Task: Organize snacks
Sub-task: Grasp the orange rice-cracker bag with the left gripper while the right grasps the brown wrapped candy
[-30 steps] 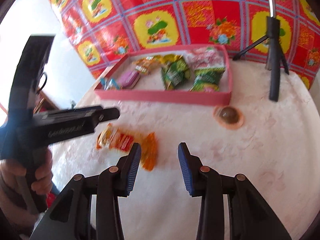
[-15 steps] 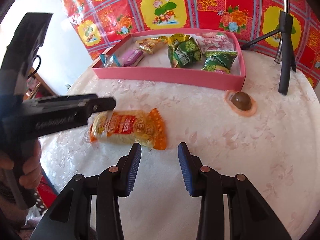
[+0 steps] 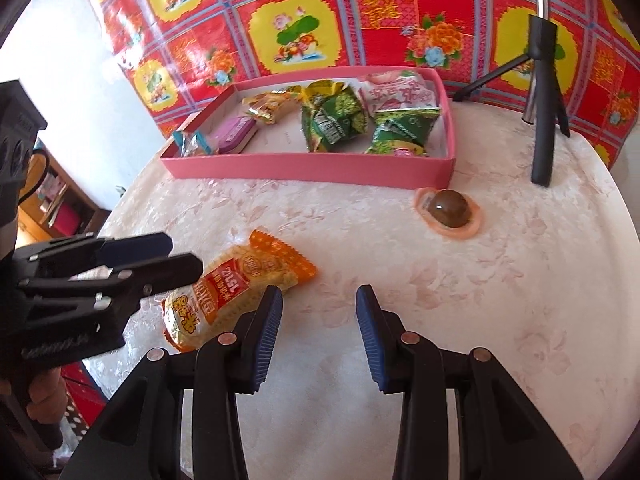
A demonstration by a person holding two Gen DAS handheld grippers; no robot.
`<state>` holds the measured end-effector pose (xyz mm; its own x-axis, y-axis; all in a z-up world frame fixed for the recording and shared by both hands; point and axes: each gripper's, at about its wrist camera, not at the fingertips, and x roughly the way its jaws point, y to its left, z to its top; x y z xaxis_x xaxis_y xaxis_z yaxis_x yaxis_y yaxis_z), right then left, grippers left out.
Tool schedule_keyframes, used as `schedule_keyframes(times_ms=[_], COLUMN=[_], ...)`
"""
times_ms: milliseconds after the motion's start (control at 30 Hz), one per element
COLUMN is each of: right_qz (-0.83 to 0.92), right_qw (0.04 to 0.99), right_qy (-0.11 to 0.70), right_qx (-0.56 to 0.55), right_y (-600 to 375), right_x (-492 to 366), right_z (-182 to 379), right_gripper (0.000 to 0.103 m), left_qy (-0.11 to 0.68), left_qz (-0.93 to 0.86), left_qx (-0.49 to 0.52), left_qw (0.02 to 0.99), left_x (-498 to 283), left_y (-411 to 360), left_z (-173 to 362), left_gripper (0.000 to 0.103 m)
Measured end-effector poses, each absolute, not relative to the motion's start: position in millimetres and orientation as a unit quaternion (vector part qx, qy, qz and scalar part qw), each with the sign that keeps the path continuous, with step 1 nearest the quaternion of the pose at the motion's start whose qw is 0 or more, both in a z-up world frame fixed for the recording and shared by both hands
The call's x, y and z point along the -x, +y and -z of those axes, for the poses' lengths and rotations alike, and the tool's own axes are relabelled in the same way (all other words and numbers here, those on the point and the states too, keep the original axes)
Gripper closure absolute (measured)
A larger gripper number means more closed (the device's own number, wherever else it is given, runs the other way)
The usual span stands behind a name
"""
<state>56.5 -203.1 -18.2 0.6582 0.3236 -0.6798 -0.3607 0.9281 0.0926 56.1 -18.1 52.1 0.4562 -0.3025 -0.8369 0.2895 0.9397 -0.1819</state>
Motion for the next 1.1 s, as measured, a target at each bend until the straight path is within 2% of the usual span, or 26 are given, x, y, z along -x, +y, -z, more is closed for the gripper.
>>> schedule_keyframes(times_ms=[633,733,800,1100], right_qz=[-0.137,-0.133,-0.132,-0.13], right_qw=[0.927,0.928,0.929,0.929], right_qy=[0.349,0.348,0.347,0.345], right_qx=[-0.022,-0.023,-0.022,-0.02], right_y=[-256.6,-260.4,-260.5,-251.5], right_x=[-69.1,-75.5,-82.4,-110.4], right_z=[7.5,7.2,6.9,7.6], right_gripper=[0.063,0.063,0.063,0.063], left_qy=[0.498,0.491,0.488,0.485], left_qz=[0.184,0.176,0.166,0.119], left_qx=[-0.059,-0.055,-0.05,-0.003], left_qw=[0.846,0.852,0.855,0.866], left_x=[-49.9,-52.6,-54.9,-70.0], left_y=[-53.9,-51.1,-48.2,-24.8], left_z=[-26.9,-27.2,-27.3,-28.5], left_gripper=[0.054,0.056,0.062,0.063])
